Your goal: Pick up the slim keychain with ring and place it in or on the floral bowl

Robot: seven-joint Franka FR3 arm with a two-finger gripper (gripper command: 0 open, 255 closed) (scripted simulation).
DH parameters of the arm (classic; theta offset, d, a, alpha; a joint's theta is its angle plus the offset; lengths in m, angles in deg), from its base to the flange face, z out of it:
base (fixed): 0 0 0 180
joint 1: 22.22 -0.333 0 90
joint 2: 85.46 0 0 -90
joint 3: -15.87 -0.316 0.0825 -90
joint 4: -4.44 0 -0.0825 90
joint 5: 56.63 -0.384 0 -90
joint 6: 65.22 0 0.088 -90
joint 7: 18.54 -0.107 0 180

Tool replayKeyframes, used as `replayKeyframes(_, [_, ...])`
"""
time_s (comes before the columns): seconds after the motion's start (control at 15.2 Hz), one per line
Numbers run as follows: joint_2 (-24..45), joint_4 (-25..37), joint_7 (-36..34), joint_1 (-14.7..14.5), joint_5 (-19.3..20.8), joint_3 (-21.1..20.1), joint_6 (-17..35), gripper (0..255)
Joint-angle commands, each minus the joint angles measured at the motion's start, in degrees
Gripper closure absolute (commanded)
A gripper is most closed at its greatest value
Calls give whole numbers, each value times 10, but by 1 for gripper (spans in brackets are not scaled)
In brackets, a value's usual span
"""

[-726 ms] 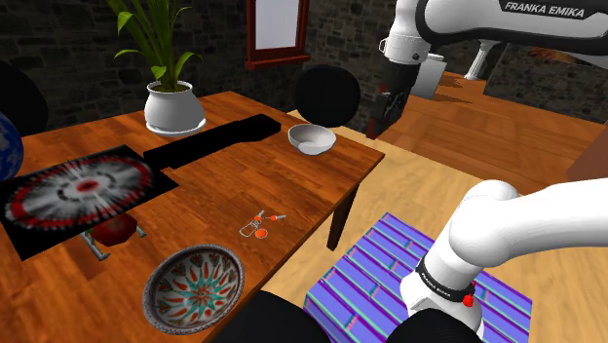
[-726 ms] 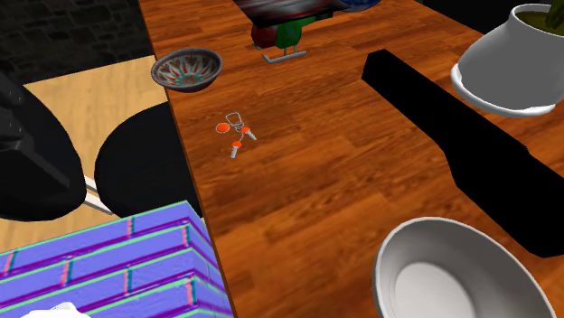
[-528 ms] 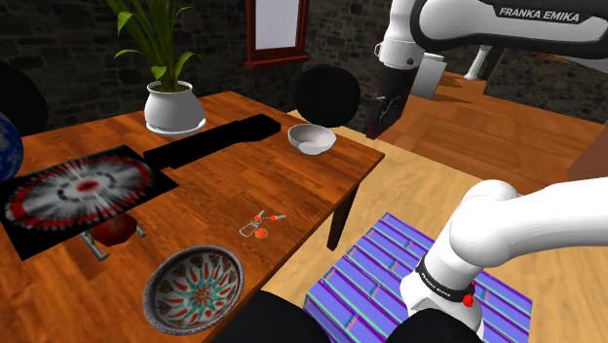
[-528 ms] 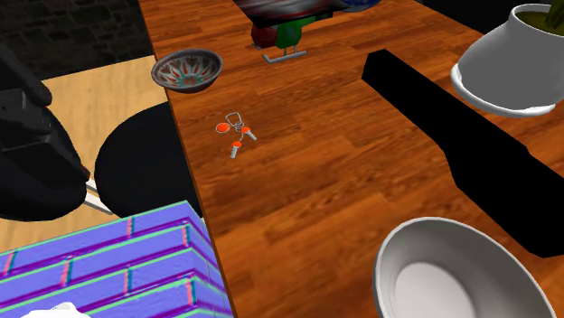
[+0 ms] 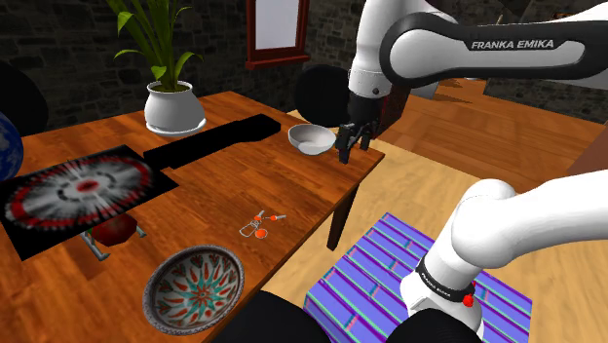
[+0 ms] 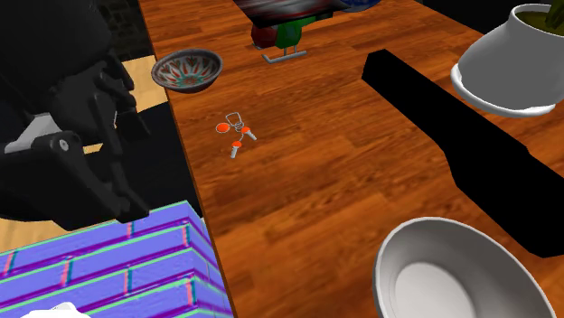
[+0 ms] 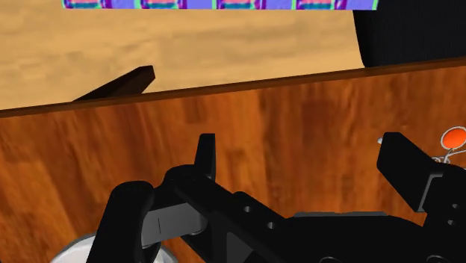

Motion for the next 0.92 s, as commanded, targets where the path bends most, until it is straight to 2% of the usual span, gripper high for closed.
replayKeyframes(0.0, [25,-6,-31,-7,-18,-25,33,0])
replayKeyframes(0.46, [120,-3,-127,-23,-60,-105,132,0])
replayKeyframes(0.86, [231,31,-216,-23,-65,-174,216,0])
